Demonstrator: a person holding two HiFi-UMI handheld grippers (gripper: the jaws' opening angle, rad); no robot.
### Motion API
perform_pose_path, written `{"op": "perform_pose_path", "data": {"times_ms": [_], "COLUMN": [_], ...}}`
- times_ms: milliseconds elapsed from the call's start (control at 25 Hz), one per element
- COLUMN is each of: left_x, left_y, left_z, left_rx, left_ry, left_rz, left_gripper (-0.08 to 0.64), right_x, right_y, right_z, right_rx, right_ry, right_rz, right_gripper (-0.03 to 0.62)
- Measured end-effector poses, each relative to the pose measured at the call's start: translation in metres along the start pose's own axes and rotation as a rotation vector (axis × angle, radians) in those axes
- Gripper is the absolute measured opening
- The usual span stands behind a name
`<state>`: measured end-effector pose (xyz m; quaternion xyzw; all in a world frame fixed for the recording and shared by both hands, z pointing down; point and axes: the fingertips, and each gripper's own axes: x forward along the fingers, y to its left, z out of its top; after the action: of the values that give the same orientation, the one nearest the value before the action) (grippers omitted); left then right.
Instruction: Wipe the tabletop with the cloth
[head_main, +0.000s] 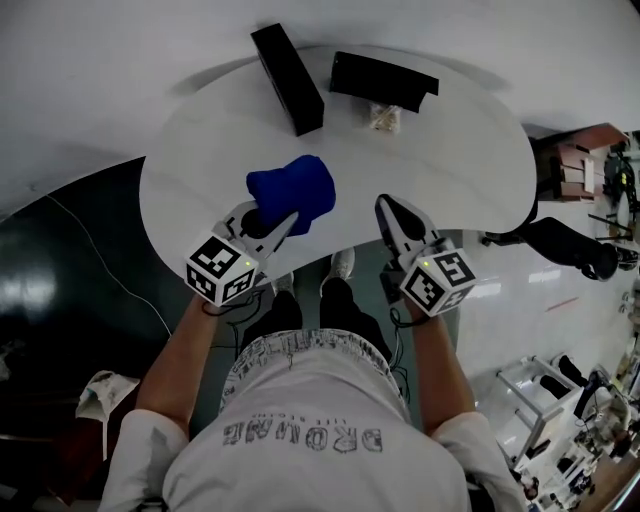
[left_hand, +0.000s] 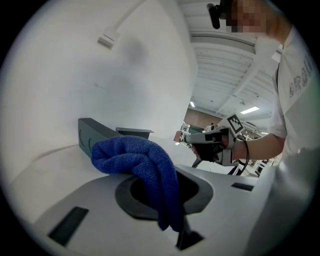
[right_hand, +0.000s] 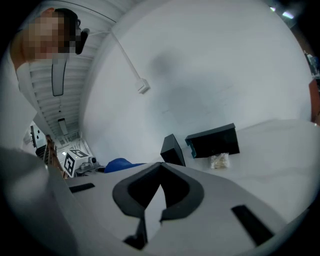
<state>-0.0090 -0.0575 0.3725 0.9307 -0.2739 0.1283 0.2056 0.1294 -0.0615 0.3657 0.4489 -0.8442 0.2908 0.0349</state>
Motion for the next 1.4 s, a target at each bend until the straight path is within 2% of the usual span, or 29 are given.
{"op": "perform_pose_path", "data": {"times_ms": [720,1400], "left_x": [-0.078,-0.096], "left_y": [0.039,0.054], "left_z": [0.033,0.035], "left_rx": [-0.024,-0.055], "left_ry": [-0.127,-0.161], "left_rz": [0.099,0.148], "left_gripper": [0.066,0.066], "right_x": [0.031,0.047], "right_y": [0.063,0.077], "right_z": [0.029,0.026], "right_rx": [-0.084,-0.091], "right_ry": [-0.016,0.013], "right_rz": [0.084,0.127], "right_gripper": [0.008,0.008]}}
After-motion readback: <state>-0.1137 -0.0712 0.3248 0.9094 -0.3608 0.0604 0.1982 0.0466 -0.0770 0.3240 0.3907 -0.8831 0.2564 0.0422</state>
